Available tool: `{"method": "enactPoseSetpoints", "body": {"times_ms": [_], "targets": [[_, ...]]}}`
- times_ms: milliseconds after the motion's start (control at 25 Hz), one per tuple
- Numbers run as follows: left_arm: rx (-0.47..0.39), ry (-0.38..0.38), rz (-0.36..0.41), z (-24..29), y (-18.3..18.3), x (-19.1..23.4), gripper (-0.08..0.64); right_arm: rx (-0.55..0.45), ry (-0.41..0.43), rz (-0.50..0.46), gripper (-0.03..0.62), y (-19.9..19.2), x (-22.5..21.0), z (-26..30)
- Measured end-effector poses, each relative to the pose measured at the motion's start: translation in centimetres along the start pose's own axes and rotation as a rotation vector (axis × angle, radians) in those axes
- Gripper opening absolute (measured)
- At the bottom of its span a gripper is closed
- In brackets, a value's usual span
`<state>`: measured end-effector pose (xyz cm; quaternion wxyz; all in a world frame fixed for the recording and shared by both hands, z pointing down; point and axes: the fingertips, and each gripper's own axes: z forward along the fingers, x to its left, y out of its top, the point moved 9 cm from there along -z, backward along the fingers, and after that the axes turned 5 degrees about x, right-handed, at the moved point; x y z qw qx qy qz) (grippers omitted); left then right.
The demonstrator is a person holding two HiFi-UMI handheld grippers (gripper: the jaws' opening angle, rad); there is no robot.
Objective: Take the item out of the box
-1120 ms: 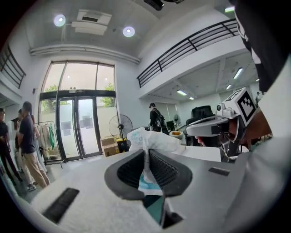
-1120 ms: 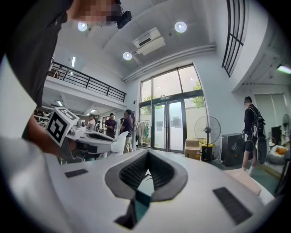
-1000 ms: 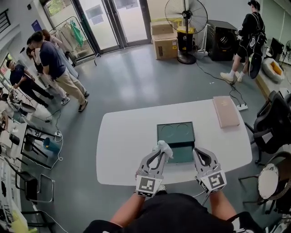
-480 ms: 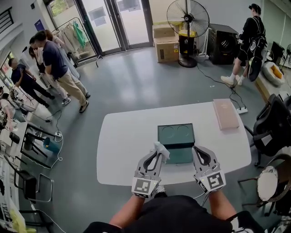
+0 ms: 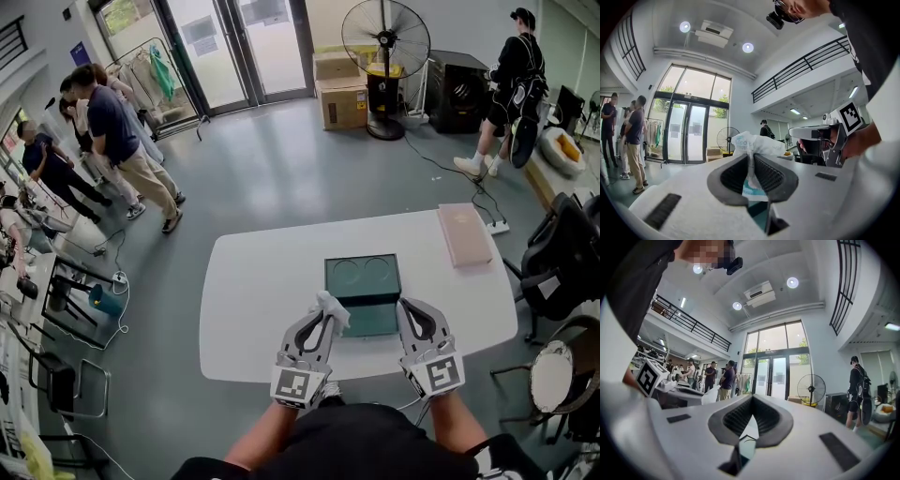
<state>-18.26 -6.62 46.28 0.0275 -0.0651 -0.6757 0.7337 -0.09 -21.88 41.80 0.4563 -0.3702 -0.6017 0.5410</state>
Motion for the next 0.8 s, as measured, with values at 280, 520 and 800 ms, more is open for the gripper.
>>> {"method": "enactPoseSetpoints", "body": {"times_ms": [280,520,800], "targets": [[-0.006,-0.008,0.019,-0.3,0.0,0.4,0.058,-0.011,-0.006,0.005,0.005,0.6,0.5,0.2],[-0.008,-0.011,0.018,0.4,-0.3,0.1,0.058,-0.013,-0.002,0.016,0.005,-0.1,-0.1,0.4],[-0.012,-0.012,0.015,0.5,-0.3,0.6,0.058,-0.01,0.002,0.021,0.005,-0.2,0.1,1.0]]}}
